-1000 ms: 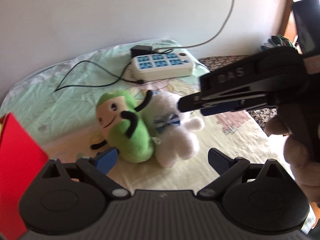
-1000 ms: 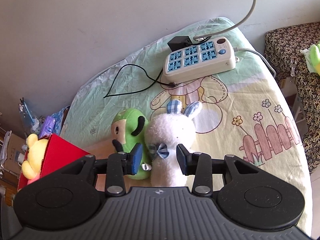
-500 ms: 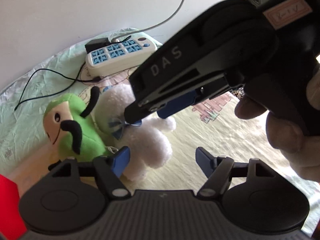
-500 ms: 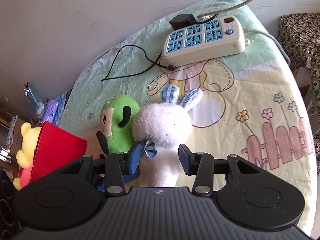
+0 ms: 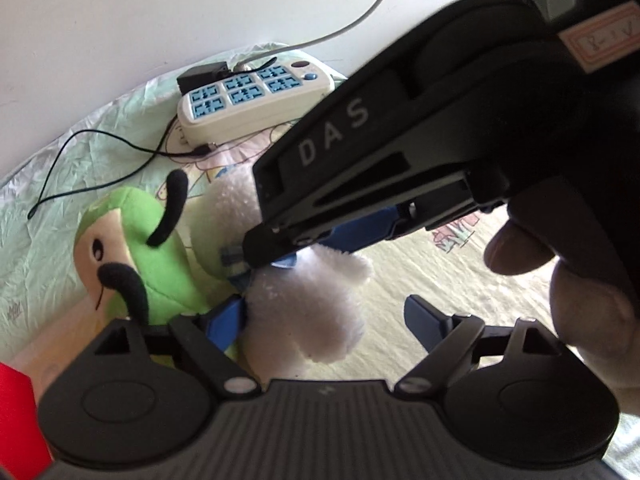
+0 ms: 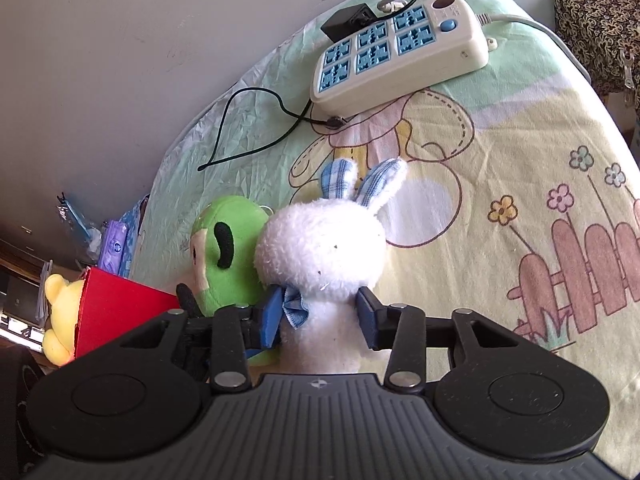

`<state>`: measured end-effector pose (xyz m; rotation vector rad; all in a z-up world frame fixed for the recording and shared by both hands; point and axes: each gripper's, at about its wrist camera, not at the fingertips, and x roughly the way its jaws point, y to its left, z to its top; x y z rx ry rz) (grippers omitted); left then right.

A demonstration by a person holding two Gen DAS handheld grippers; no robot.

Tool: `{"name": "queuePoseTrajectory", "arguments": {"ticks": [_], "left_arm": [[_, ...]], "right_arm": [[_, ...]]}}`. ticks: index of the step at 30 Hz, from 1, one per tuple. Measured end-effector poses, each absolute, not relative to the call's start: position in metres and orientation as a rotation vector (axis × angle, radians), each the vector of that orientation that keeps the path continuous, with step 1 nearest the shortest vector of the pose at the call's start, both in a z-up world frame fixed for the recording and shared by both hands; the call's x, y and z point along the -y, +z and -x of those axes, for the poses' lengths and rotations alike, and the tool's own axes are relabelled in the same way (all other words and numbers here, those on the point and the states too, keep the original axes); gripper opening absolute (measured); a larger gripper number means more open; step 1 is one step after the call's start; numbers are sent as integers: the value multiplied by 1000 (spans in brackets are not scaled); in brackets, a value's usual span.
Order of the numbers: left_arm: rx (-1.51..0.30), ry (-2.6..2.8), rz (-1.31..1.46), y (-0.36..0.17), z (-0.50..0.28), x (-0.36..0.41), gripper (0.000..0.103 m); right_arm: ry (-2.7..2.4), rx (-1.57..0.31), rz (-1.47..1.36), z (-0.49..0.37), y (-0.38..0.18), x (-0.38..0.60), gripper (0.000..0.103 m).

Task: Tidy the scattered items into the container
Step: 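Lower the right gripper onto the green pickle plush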

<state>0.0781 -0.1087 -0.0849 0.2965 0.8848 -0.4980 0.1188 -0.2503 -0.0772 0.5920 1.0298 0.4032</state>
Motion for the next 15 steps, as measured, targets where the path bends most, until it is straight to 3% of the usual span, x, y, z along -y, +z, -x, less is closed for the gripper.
{"name": "queuePoseTrajectory", "arguments": {"ticks": [2, 8, 10, 11, 15], "left_arm": [[-878, -489, -314, -86, -78, 110, 81], [-895, -470, -254, -78, -83, 97, 55], [-910, -472, -214, -78, -84, 92, 51], [-916, -470, -200, -78, -83, 91, 51], [-927, -466, -195, -80, -79, 90, 49]], "right_arm": [[398, -1025, -587, -117, -75, 249, 38], [369, -1010, -589, -104, -63, 254, 25], [366, -1005, -592, -97, -59, 255, 20], [365, -1002, -590, -94, -58, 255, 12], [351, -1014, -583, -86, -58, 253, 12]]}}
